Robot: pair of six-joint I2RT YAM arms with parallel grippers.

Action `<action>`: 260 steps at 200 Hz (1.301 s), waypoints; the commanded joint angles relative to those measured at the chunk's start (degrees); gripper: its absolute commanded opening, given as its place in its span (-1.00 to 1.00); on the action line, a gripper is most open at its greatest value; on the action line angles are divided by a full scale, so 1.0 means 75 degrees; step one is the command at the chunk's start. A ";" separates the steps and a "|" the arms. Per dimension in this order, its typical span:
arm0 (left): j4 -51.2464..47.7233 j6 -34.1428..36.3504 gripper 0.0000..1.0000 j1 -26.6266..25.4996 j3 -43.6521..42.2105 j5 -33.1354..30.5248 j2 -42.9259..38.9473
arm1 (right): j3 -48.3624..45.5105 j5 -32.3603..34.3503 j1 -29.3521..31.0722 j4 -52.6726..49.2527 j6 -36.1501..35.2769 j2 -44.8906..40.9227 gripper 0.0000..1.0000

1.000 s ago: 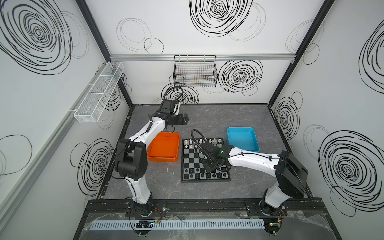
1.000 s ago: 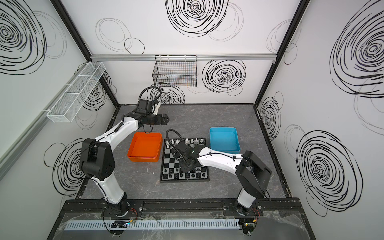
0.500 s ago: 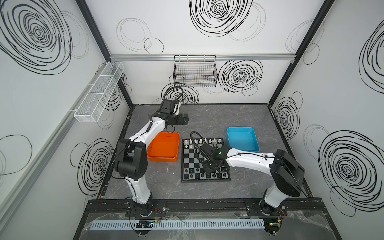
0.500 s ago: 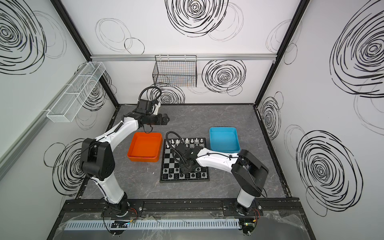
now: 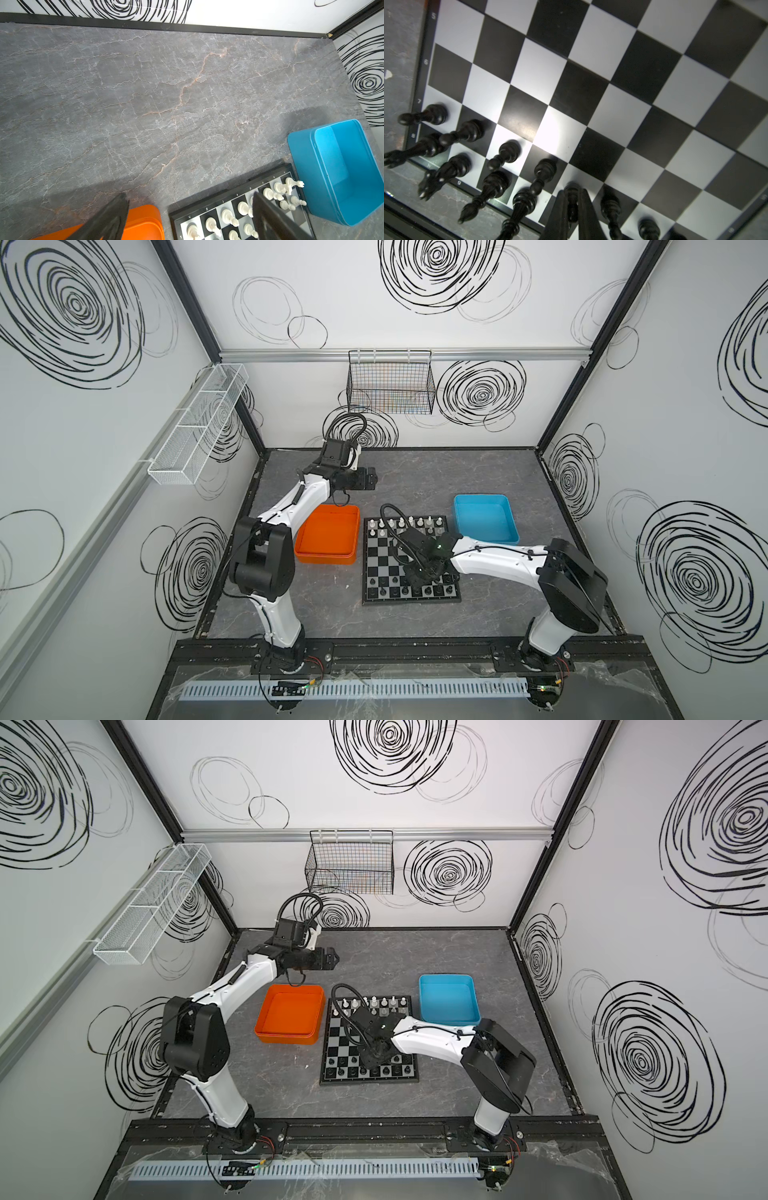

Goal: Set up the chess pieces on the board
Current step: 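Lower the black piece onto the empty square in the black back row, then open the right gripper and raise it off the placed piece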

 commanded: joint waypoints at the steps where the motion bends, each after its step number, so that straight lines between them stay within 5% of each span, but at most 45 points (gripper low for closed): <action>1: 0.0198 -0.0055 0.92 -0.0026 -0.0065 0.0072 -0.0057 | -0.0067 0.0044 0.0050 0.0001 0.0078 0.0108 -0.74; 220: 0.0166 -0.0045 0.92 -0.0091 -0.0069 0.0019 -0.0090 | 0.0142 0.0469 0.0027 -0.0004 0.0186 -0.0131 -0.40; 260: 0.0422 -0.0109 0.92 0.0077 -0.0167 0.0552 -0.0317 | 0.0291 0.0474 -0.0107 0.0075 0.0195 -0.0223 -0.40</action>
